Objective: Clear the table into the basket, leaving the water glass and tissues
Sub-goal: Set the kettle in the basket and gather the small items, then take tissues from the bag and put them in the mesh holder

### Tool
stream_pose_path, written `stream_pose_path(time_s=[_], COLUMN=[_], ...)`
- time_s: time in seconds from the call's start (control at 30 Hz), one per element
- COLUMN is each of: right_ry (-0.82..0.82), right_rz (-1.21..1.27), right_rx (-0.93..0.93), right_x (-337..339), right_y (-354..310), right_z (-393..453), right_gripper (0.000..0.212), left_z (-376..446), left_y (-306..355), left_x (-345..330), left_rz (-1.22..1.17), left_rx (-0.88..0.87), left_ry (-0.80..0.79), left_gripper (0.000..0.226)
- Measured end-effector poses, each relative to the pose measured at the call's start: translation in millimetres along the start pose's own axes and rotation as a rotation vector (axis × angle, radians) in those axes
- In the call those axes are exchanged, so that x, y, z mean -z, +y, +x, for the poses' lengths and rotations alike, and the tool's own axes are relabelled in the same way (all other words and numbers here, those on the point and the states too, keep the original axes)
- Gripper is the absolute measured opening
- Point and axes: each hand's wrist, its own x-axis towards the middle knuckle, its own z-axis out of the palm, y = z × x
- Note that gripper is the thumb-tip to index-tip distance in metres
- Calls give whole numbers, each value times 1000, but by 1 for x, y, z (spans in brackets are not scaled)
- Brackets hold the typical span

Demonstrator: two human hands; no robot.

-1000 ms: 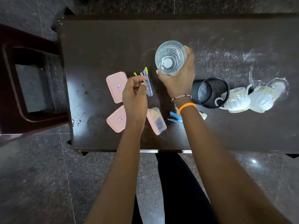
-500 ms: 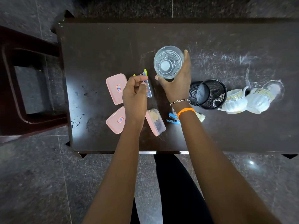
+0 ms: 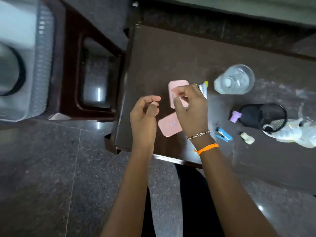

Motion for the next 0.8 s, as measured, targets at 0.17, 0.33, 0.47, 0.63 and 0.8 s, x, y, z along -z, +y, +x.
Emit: stream_pose_path(time_s=[0.17, 0.33, 0.47, 0.63, 0.8], right_ry=[-206, -311, -323, -310, -535], right_rz=[10, 73, 61, -275, -851], right_rx=[160, 263, 327, 411, 428], right_x=[-77, -155, -216, -283, -349], right_y=[-71, -141, -192, -222, -234], right_z=[4, 12, 32, 75, 120], right_gripper=[14, 16, 15, 24, 52], left_z=[17, 54, 89, 126, 151], left_y=[25, 53, 66, 72, 68], left_x=[99, 187, 233, 261, 276], left_rz=[-51, -169, -229, -215, -233], left_rx=[-60, -60, -12, 17, 37], left_ry=[147, 302, 347, 340, 330], left_gripper=[27, 24, 22, 22, 27])
